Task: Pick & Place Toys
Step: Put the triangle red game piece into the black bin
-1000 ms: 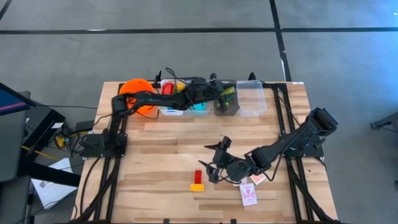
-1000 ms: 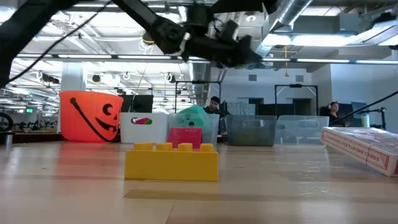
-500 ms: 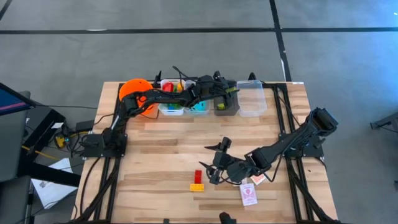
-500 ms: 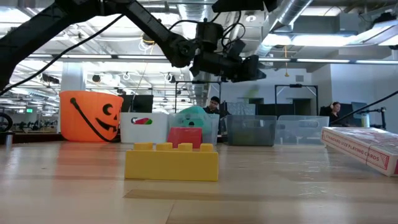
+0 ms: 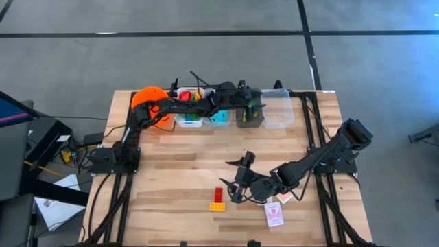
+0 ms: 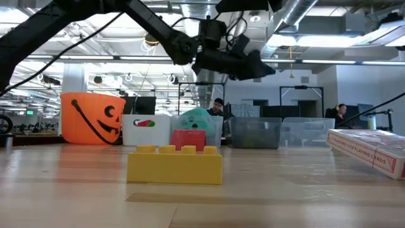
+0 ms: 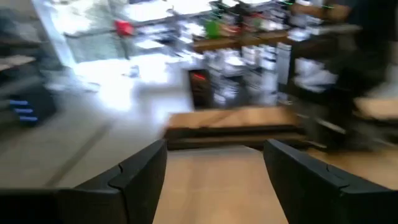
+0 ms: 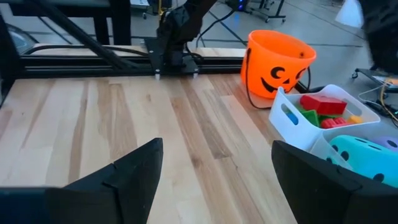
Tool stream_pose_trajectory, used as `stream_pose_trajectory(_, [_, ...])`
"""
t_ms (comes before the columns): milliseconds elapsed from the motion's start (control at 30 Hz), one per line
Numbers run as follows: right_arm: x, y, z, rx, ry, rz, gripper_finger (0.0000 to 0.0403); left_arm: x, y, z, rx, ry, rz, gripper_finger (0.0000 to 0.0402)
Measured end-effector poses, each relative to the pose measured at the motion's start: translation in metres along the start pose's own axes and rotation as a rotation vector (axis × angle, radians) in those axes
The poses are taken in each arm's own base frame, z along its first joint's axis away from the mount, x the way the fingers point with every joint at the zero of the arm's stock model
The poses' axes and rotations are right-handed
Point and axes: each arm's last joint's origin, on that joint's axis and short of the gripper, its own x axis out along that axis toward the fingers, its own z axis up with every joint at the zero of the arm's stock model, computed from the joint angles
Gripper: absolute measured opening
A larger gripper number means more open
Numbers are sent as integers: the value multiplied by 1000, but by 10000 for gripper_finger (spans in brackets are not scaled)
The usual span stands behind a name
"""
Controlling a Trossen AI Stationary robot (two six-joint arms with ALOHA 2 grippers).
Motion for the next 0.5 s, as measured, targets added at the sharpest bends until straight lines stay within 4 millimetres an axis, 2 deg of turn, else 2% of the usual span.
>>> stream_pose_trajectory(133, [-5,5,-1,-7,-2,17,294,-19,-8,27,-30,93,-212,260])
stream_pose_trajectory(300, [-7,7,-2,-13,0,25,294,-67,-33,67,-135,305,-502,258])
stream_pose_trajectory(400, [-7,6,-5,9,25,18,294,-105,-67,83,-180,349,-715,258])
stream_pose_trajectory(500, [-8,4,-11,46,67,5,294,-145,-113,85,-173,374,-872,258])
